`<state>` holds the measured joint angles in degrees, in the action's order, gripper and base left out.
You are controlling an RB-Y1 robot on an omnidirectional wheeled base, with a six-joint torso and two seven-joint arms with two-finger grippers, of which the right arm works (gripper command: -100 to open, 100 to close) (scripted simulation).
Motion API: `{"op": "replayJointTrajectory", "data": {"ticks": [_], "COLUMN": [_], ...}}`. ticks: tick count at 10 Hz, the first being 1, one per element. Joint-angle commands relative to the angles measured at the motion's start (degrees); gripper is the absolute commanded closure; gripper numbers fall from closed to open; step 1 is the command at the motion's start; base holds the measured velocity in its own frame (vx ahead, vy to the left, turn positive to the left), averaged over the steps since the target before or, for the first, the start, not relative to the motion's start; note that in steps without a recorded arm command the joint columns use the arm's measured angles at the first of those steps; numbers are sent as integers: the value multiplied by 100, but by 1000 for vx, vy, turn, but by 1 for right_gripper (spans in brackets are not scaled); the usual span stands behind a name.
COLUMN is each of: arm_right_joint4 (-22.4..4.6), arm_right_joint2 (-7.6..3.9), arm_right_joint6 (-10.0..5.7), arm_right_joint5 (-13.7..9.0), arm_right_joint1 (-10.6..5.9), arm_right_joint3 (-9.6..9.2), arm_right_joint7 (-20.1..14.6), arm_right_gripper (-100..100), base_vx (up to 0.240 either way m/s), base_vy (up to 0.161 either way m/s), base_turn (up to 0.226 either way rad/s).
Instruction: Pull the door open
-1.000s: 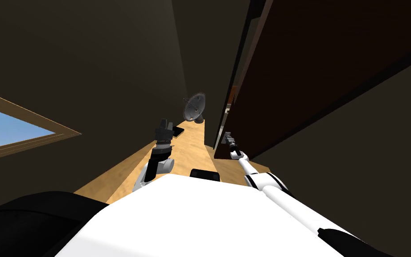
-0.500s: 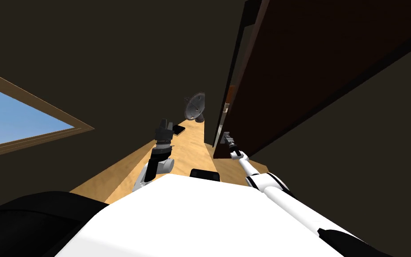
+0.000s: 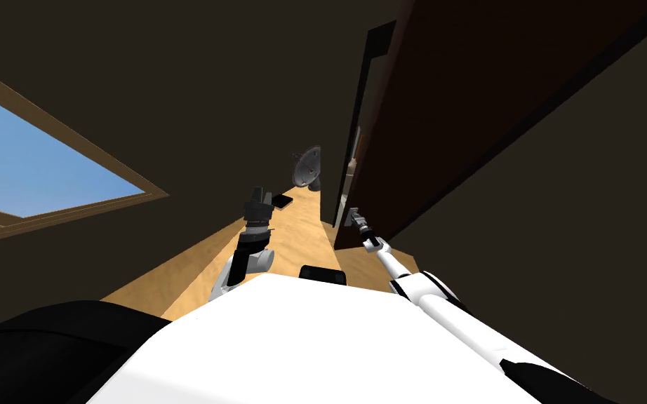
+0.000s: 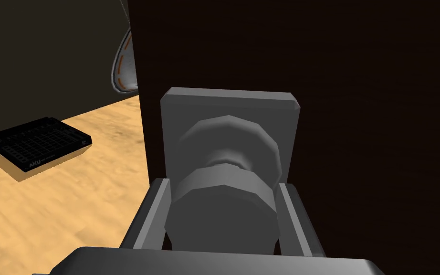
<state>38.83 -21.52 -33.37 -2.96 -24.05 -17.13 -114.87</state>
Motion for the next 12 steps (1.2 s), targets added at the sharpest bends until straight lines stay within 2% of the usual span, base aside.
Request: {"op": "replayJointTrajectory", "data": {"ticks": [1, 2, 9, 10, 11, 12], "arm_right_joint4": [0, 50, 289, 311, 280, 326], "arm_right_joint2": [0, -72, -394, -424, -393, -457], "arm_right_joint6": [0, -93, -477, -513, -481, -598], "arm_right_joint5": [0, 94, 442, 474, 456, 537], "arm_right_joint1": [0, 40, 116, 123, 103, 137], "arm_right_joint3": [0, -159, -729, -781, -757, -878], "arm_right_joint7": [0, -183, -865, -928, -881, -1010], "arm_right_gripper": [100, 100, 100, 100, 100, 100], "base_vx": [-101, -128, -154, -169, -74, -67], "base_vy": [-52, -85, -146, -137, -58, -120], "base_turn": [19, 22, 33, 18, 18, 10]}}
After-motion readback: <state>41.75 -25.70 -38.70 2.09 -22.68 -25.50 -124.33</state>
